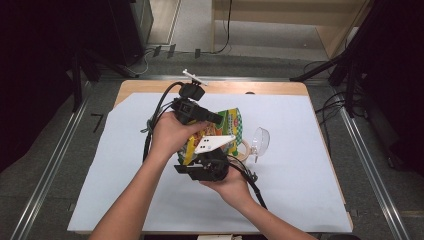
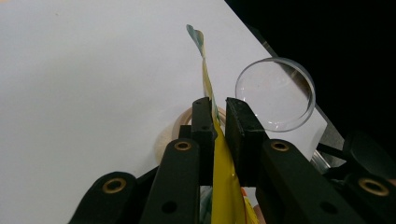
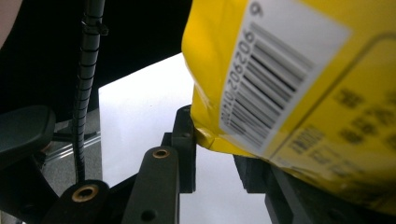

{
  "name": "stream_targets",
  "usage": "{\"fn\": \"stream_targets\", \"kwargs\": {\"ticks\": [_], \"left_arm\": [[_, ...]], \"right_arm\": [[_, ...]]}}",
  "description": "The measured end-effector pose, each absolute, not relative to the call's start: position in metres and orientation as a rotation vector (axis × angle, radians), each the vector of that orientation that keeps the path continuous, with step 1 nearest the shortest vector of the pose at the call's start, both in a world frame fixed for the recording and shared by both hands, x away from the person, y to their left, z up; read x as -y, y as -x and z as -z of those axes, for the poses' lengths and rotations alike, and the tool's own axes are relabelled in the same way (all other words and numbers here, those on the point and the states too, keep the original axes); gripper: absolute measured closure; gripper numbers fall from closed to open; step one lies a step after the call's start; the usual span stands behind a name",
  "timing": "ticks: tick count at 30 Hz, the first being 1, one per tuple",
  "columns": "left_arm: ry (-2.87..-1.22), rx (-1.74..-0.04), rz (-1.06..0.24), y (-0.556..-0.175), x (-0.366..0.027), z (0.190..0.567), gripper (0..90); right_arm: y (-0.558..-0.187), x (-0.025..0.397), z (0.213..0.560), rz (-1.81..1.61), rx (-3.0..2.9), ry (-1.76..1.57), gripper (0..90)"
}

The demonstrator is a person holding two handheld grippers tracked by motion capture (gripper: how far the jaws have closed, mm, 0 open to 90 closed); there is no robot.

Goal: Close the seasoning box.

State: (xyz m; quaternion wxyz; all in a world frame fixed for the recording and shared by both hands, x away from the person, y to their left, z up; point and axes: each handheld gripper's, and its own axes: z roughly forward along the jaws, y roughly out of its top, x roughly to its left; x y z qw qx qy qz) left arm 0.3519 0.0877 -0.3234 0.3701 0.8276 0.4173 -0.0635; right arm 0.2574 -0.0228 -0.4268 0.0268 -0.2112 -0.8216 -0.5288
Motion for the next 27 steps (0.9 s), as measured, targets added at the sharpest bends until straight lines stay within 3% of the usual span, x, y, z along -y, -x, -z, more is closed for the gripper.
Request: {"fn": "stream_targets", "kwargs": {"ticks": [27], "left_arm": [[-2.120, -1.063, 0.172, -0.3537, -0.0841, 0.3251, 82.4]], "right_arm": [[-0.2581, 0.0259, 0.4279, 1.636, 2.542, 0.673, 73.0]]}}
